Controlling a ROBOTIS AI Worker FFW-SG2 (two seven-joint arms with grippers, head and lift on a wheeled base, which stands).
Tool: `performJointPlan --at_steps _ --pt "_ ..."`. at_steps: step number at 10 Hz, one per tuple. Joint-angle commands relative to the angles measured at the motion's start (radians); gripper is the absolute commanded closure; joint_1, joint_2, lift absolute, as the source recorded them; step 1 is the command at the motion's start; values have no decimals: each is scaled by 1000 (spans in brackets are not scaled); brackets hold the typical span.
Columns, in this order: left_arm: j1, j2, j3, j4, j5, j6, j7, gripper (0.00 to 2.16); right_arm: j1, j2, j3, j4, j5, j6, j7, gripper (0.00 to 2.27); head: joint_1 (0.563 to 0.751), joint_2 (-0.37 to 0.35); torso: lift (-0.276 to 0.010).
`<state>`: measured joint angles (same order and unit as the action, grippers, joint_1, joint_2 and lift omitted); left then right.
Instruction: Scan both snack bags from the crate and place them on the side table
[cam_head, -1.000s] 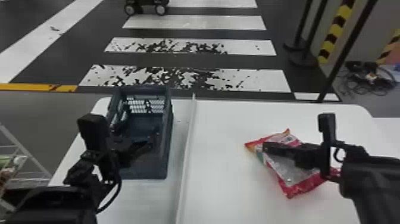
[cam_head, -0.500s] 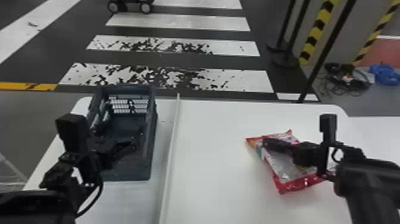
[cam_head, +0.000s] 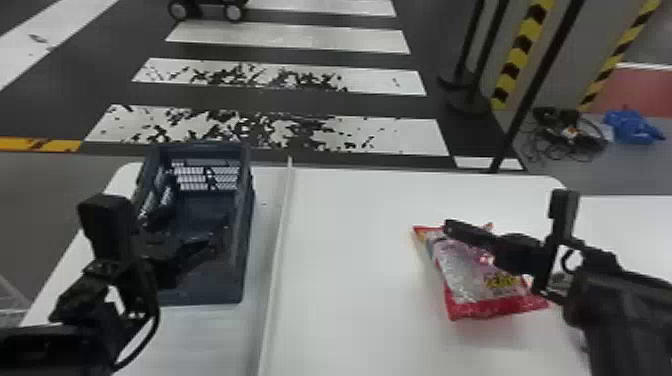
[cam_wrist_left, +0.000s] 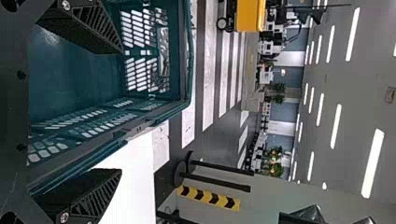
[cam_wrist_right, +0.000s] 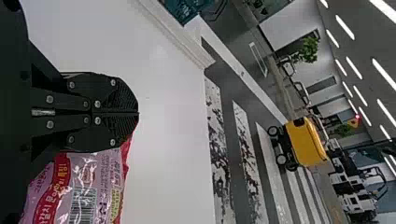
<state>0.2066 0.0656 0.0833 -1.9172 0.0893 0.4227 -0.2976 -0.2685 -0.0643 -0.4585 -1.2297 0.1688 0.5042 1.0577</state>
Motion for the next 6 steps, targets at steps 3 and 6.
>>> performJointPlan --at_steps 3,6 --pt "-1 0 -1 1 1 0 0 87 75 -3 -43 -192 -63 121 1 2209 695 -70 -98" --pt "-12 -1 -4 17 1 0 0 87 106 -14 -138 -205 -48 100 13 2209 695 -116 -98"
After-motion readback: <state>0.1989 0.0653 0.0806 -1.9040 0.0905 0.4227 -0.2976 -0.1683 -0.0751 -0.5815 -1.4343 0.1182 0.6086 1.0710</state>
